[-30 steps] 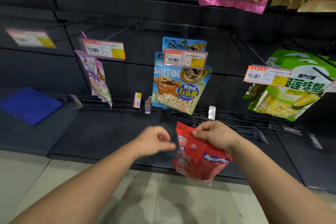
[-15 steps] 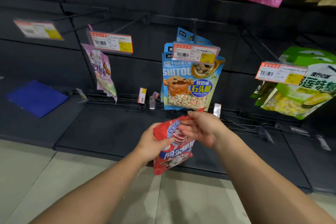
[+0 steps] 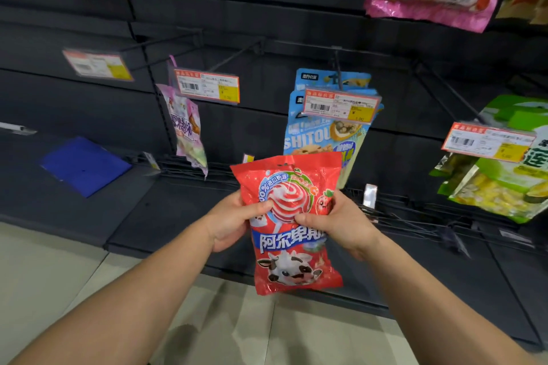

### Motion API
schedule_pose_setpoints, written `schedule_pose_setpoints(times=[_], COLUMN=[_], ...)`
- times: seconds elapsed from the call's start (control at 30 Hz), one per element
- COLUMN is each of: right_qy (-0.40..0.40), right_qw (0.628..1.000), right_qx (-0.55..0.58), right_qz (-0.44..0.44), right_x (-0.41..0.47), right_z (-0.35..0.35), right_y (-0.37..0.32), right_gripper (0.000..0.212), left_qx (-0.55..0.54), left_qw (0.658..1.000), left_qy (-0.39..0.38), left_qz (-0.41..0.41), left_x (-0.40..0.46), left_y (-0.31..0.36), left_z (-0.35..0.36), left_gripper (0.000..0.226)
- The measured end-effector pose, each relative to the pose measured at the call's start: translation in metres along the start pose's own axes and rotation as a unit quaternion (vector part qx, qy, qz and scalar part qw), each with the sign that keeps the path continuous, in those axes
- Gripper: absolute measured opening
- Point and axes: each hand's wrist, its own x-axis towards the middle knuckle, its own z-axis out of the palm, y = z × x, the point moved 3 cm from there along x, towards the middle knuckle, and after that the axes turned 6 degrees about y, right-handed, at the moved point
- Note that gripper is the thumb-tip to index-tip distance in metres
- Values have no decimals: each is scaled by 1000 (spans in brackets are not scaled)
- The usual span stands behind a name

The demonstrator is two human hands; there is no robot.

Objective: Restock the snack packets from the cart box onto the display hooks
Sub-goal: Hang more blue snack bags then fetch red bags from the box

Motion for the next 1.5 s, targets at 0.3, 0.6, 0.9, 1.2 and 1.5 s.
schedule_pose_setpoints(times=[0.3,0.6,0.9,1.2,1.5], right_qy=[-27,-126,-90,-94,5], right_qw=[1000,988,993,995,996], right_qx=[4,18,40,1,32], right_qz=[10,82,58,40,78], right_x=[-15,-47,-77,-50,6], right_z=[36,51,109,222,325], right_y=[-52,-186,-324,-397,-403], right_gripper=[86,76,45,37,38], left_qx=[24,9,-16,-31,-59], left_qw=[995,993,983,969,963], left_qy=[98,106,181,242,264], left_qz=[-15,-51,-10,-35,-19], left_x=[-30,-90,-173,-204,-146], left_y=[55,170,326,414,469], left_z=[-10,-6,-4,-100,-223], left_gripper=[109,105,63,63,34])
